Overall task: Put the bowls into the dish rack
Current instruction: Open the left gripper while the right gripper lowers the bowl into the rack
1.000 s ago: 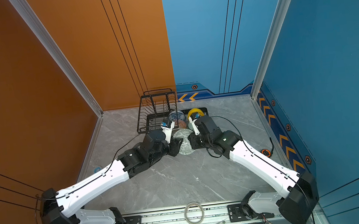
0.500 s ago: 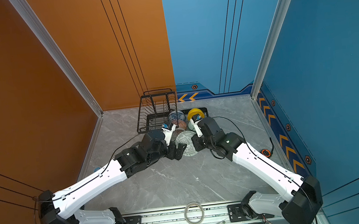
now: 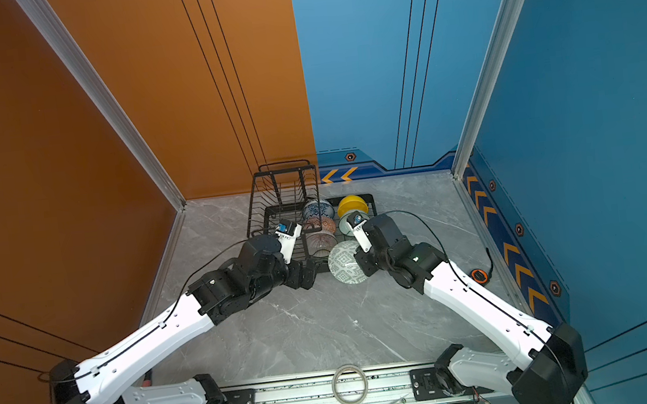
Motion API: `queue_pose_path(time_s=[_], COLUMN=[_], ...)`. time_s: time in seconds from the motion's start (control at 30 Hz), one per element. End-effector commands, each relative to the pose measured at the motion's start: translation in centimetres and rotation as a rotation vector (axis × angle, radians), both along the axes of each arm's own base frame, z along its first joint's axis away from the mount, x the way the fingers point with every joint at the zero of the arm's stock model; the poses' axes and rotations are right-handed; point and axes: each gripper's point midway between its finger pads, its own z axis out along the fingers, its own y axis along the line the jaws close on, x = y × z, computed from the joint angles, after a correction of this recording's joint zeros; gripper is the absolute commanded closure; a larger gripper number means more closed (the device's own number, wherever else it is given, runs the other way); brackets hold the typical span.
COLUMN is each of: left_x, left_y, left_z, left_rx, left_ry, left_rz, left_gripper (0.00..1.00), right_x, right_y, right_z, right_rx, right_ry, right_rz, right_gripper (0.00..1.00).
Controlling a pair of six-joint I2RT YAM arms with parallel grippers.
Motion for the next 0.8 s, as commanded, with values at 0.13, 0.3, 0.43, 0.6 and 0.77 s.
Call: queue_pose_path(time_s=[0.13, 0.3, 0.43, 0.6, 0.77], left_x=[-0.3, -0.2, -0.1, 0.1, 0.4], left_y=[0.5, 0.4, 0.3, 0.5, 0.8], left_z=[-1.0, -1.4, -1.6, -1.7, -1.6], left_rx=[0.014, 0.011, 0.009, 0.009, 0.007], left_ry=[0.029, 0.039, 0.045, 0.046, 0.047], left_rz=[-0.002, -0.002, -0.001, 0.007, 0.016], left_gripper=[0.02, 0.02, 0.02, 0.02, 0.02], right_x=[3.1, 4.3, 5.3, 6.9, 8.1], right_y=[-1.0, -1.3, -1.6, -2.3, -2.4], right_z=[1.4, 2.4, 3.5, 3.9, 3.8], right_rx=[-0.205, -0.245, -0.293, -0.379, -0.381], right_ry=[-0.164, -0.307, -0.437, -0.55, -0.607], right_rz=[0.017, 0.019, 0.016, 0.002, 0.035], right_gripper=[1.0, 1.0, 1.0, 1.0, 1.0])
